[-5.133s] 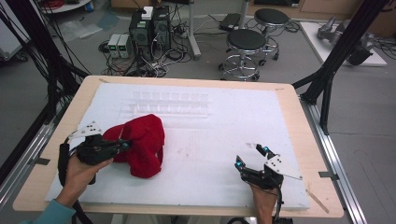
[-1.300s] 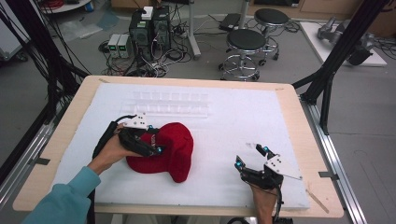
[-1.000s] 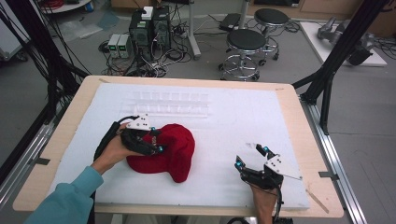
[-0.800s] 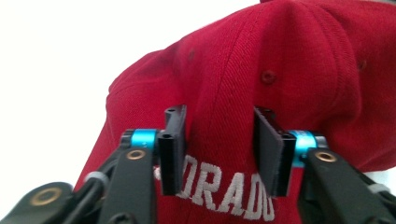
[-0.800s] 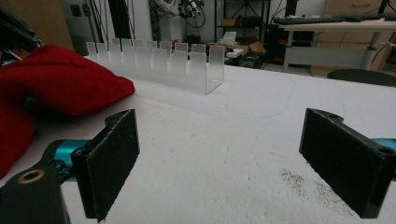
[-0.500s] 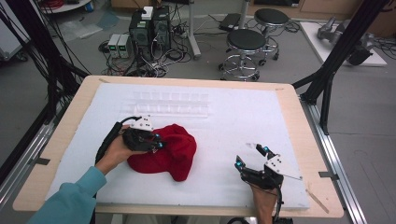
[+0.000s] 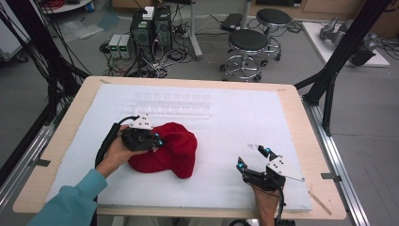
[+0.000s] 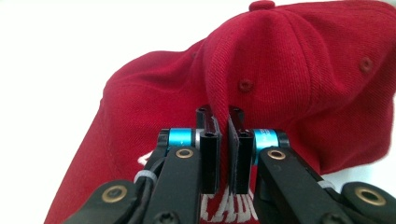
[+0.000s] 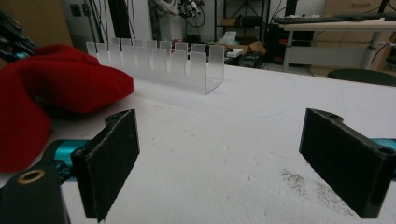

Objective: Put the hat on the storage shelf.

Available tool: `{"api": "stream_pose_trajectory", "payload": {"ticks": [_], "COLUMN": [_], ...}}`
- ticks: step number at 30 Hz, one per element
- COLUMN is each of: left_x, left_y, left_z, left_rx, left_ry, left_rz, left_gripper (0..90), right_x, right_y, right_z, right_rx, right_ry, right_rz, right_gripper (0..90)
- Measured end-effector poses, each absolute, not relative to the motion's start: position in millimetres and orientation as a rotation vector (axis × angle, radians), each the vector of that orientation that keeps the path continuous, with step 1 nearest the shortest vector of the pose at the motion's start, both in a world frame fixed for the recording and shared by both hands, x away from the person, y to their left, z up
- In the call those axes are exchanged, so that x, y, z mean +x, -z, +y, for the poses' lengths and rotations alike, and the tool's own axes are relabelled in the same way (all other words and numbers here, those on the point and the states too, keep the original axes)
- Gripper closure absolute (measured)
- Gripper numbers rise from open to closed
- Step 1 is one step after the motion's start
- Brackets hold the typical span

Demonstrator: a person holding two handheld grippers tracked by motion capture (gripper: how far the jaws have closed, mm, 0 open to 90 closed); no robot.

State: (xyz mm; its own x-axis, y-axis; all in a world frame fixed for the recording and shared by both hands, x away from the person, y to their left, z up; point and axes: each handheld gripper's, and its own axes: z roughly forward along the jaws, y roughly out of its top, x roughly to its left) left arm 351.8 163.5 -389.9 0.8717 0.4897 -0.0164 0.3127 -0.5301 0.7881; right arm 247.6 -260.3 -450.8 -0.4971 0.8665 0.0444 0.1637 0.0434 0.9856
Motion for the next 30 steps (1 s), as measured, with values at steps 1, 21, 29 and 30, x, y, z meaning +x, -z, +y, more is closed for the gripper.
{"api": "stream_pose_trajectory", "payload": {"ticks": [1, 21, 29, 30], "left_x": [350.9, 346.5, 347.2, 347.4], "left_y": [387.8, 368.1, 356.6, 353.6], "left_z": [165.6, 178.2, 167.6, 165.9], "left_rx": [2.162, 1.920, 1.860, 1.838], "left_ry": [-0.264, -0.285, -0.296, -0.298], "left_rz": [0.586, 0.676, 0.678, 0.677], "left_gripper": [85.3, 85.3, 85.4, 85.5], "right_x": [247.5, 246.5, 240.6, 240.4], "right_y": [450.8, 440.2, 419.4, 418.3], "right_z": [-260.2, -253.8, -233.0, -231.3], "right_rx": [1.043, 1.052, 0.976, 0.971], "right_ry": [-1.500, -1.533, -1.608, -1.613], "right_rz": [1.725, 1.740, 1.782, 1.782], "right_gripper": [11.0, 11.0, 11.0, 11.0]}}
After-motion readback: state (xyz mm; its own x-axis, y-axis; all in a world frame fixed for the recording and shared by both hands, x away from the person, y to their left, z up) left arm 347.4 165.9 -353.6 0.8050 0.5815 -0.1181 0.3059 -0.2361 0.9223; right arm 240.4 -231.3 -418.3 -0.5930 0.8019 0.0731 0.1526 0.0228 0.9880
